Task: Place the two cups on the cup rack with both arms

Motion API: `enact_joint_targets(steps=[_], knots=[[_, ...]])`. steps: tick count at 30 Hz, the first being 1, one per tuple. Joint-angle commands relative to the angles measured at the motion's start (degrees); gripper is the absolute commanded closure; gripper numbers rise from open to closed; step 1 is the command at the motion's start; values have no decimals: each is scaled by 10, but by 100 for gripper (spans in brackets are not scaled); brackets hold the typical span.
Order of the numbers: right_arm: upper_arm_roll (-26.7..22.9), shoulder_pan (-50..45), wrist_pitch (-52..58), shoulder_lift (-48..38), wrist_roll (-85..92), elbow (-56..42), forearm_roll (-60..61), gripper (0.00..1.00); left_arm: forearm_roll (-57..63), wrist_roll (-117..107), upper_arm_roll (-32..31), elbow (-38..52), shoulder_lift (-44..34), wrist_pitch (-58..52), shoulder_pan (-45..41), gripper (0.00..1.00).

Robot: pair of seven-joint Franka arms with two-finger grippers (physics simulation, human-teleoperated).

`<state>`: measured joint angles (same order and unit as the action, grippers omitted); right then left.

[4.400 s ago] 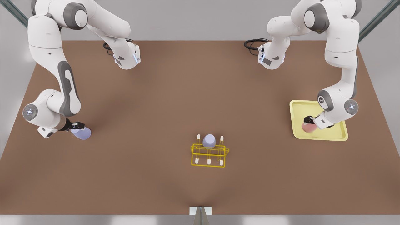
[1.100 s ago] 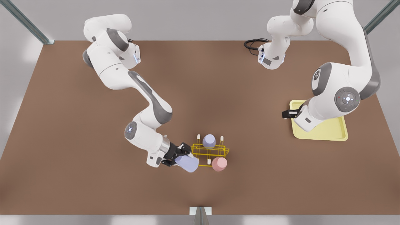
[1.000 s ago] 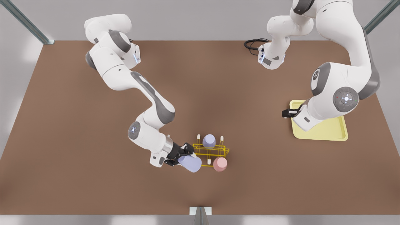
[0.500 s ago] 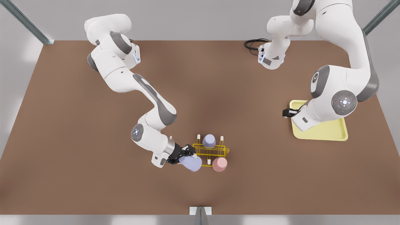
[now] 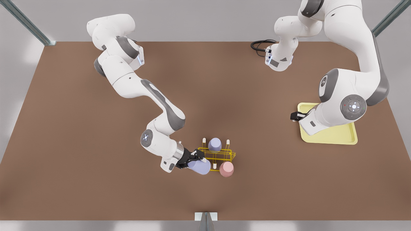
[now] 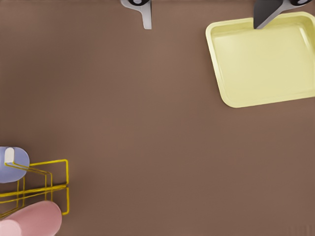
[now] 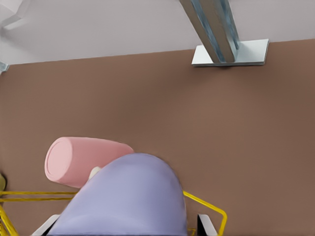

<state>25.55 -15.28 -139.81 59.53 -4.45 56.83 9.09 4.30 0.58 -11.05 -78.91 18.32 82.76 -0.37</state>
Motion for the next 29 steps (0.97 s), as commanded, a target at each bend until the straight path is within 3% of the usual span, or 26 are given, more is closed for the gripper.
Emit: enact_joint_targets(steps=[1, 11, 13, 14, 15, 16, 20, 21, 22, 23, 26, 29], knots=[[0, 0, 0, -1, -24, -1, 1, 0, 1, 22, 0, 1, 0, 0, 0, 0], [3, 10, 47, -9, -26, -23, 9, 0, 2, 15, -2, 4, -1, -1, -3, 0], [-2, 63, 219, -84, -41, -26, 1, 0, 1, 15, -2, 4, -1, -1, -3, 0], [-4, 104, 342, -128, -38, 2, -89, 0, 1, 15, -2, 4, -1, -1, -2, 0], [-2, 127, 486, -158, -40, 21, -298, 0, 0, 17, -2, 4, -1, -2, -2, 0], [-2, 171, 553, -158, -28, 20, -386, 0, 0, 18, -2, 4, -1, -2, -1, 0], [-2, 278, 660, -324, 71, 15, -317, 0, -2, 17, -2, 4, -3, -37, 0, 0], [-21, 276, 678, -382, 71, 48, -285, 0, -3, 15, -4, 4, -5, -44, -3, 0], [-73, 272, 666, -488, 71, 162, -206, 0, -3, 13, -5, 8, -5, -67, -5, 0], [-95, 265, 656, -514, 70, 203, -179, 0, -4, 13, -4, 8, -5, -68, -4, 0], [-98, 262, 621, -550, 66, 257, -162, 0, -3, 13, -5, 9, -5, -68, -4, 0], [-106, 261, 618, -555, 65, 264, -150, 0, -3, 13, -5, 9, -5, -68, -5, 0]])
